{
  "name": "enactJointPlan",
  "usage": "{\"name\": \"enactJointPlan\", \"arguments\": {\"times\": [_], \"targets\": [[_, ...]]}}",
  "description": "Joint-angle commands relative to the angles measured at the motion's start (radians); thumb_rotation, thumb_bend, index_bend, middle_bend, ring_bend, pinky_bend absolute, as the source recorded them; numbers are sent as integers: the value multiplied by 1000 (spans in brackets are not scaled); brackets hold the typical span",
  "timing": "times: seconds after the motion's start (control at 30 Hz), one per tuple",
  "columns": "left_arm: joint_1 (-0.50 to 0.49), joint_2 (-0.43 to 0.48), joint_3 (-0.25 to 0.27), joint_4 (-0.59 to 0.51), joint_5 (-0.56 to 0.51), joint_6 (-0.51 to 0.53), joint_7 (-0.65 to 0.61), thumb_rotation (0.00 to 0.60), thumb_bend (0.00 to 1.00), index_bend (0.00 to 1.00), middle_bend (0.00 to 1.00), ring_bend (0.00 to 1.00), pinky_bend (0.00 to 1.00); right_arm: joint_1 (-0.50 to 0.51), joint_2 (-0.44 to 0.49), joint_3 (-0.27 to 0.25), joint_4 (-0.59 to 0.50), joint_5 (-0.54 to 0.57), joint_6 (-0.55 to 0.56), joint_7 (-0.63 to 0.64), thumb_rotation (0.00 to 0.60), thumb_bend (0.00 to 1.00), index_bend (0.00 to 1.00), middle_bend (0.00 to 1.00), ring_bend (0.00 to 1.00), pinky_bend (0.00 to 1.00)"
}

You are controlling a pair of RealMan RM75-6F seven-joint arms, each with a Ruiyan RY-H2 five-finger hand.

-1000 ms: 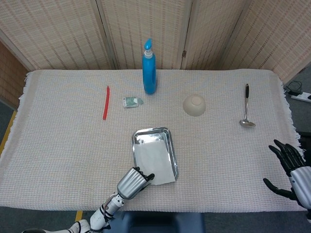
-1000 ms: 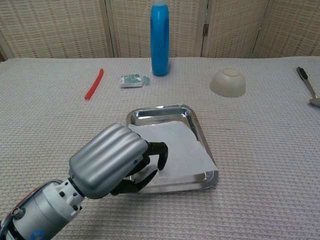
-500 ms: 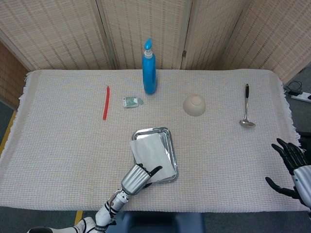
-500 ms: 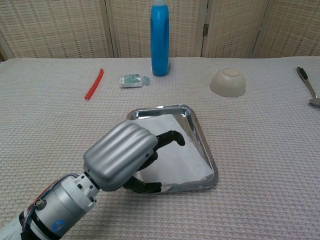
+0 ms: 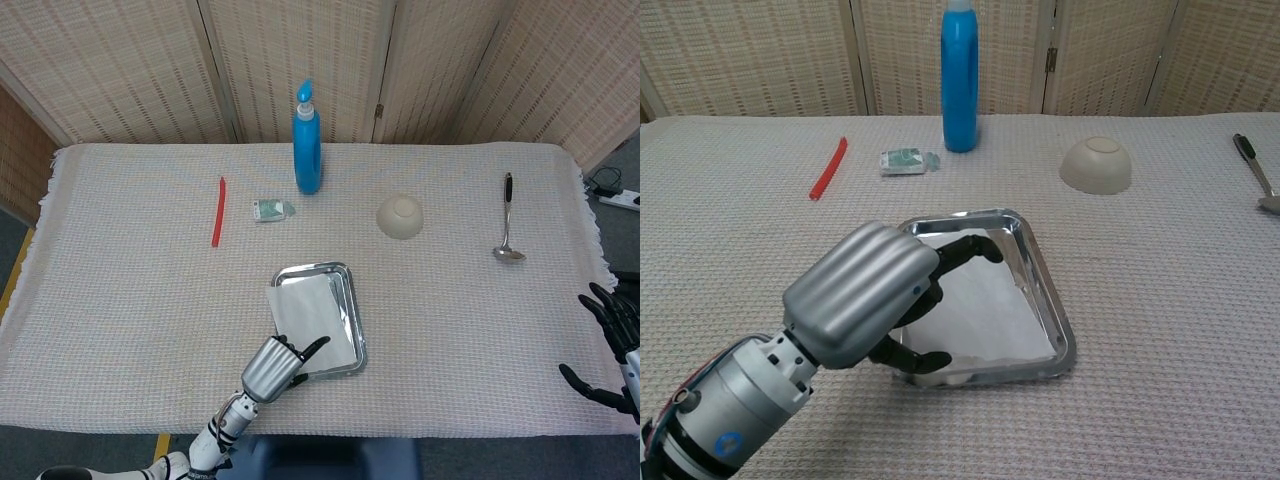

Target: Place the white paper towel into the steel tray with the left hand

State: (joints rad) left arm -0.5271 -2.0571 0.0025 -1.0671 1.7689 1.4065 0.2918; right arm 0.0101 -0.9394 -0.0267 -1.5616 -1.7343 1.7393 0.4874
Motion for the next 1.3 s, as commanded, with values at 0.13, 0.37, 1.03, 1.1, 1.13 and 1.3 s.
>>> {"name": "enactJointPlan", "arguments": {"times": [0.13,0.37,1.03,1.1,1.13,1.3], "targets": [[19,82,-17,-180,-120,-141,187,600,119,185,1000,979,865,-12,1,4,10,-2,17,13,600,325,0,0,0,0],[31,155,-24,-361,-167,-171,256,600,108,158,1000,970,865,-5,2,11,12,12,-1,17,600,325,0,0,0,0],[69,391,41,-585,-295,-267,407,600,654,288,1000,961,865,-4,-11,5,-4,-19,-7,-34,600,324,0,0,0,0],[64,396,38,-584,-305,-279,409,600,693,286,1000,963,865,-1,-13,4,-6,-20,-15,-42,600,325,0,0,0,0],[62,396,36,-581,-307,-282,409,600,700,284,1000,963,865,0,-14,4,-7,-19,-19,-44,600,325,0,0,0,0],[49,381,21,-555,-303,-288,396,600,719,257,1000,966,865,6,-15,4,-9,-18,-32,-53,600,324,0,0,0,0]]}}
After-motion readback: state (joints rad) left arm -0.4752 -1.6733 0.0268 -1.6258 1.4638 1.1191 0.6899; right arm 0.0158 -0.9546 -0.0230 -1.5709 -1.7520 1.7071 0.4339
